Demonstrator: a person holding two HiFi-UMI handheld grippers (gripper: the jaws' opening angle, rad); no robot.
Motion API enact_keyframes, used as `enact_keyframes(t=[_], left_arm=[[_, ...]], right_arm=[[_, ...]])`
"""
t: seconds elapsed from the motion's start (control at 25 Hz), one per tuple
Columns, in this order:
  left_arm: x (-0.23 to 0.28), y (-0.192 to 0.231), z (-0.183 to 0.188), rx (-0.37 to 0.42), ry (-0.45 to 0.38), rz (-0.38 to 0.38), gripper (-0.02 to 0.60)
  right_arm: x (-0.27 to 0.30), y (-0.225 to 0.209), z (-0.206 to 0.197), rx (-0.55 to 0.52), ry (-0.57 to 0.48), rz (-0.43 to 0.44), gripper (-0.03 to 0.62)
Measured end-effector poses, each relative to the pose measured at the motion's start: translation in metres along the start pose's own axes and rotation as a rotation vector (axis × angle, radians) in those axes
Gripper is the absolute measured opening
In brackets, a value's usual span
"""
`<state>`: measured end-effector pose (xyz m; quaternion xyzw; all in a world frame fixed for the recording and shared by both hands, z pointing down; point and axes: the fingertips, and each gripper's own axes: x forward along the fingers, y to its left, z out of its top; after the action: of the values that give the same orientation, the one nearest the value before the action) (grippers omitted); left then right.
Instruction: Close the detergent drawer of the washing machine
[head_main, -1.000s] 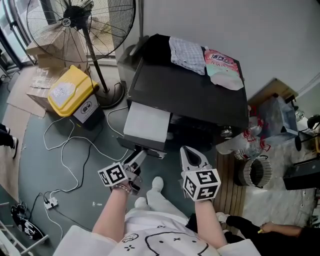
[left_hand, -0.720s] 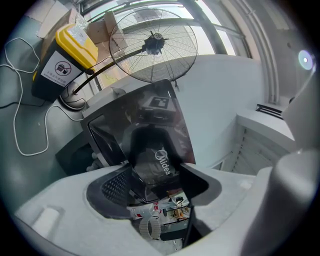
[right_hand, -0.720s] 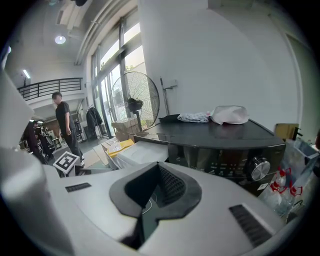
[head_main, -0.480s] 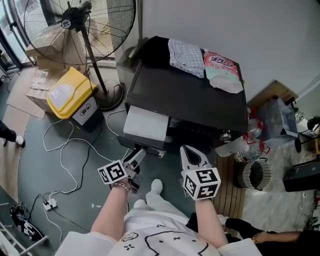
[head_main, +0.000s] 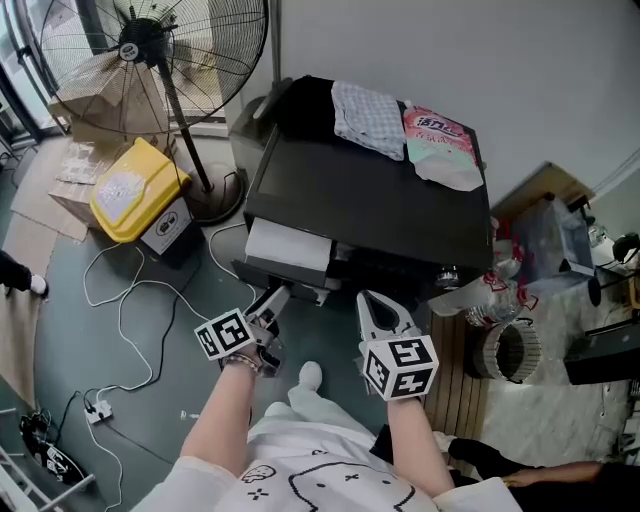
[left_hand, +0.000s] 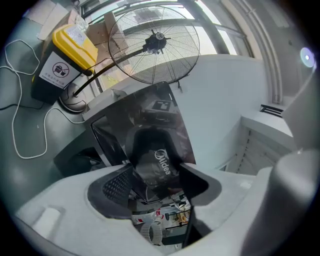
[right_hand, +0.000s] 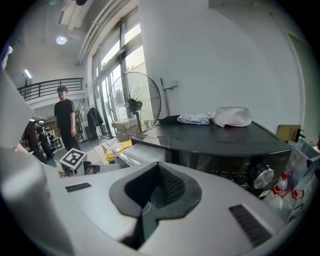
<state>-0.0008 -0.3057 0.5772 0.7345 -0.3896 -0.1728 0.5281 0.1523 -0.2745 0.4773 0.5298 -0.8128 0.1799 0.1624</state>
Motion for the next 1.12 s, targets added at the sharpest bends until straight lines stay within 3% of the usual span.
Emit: enact_keyframes(t=[0.64,1.12], left_arm=[[0.034,-0.001,0.023,0.003,-0.022,0.039,0.272],[0.046,0.004,0.028,-0.056,-0.068,-0.033,0.293]], right_arm=[[0.017,-0.016,0.009,-0.003,0.005,0.024,-0.006],[0.034,-0.03,0.006,-0.005,0.023,0.046,-0.006]])
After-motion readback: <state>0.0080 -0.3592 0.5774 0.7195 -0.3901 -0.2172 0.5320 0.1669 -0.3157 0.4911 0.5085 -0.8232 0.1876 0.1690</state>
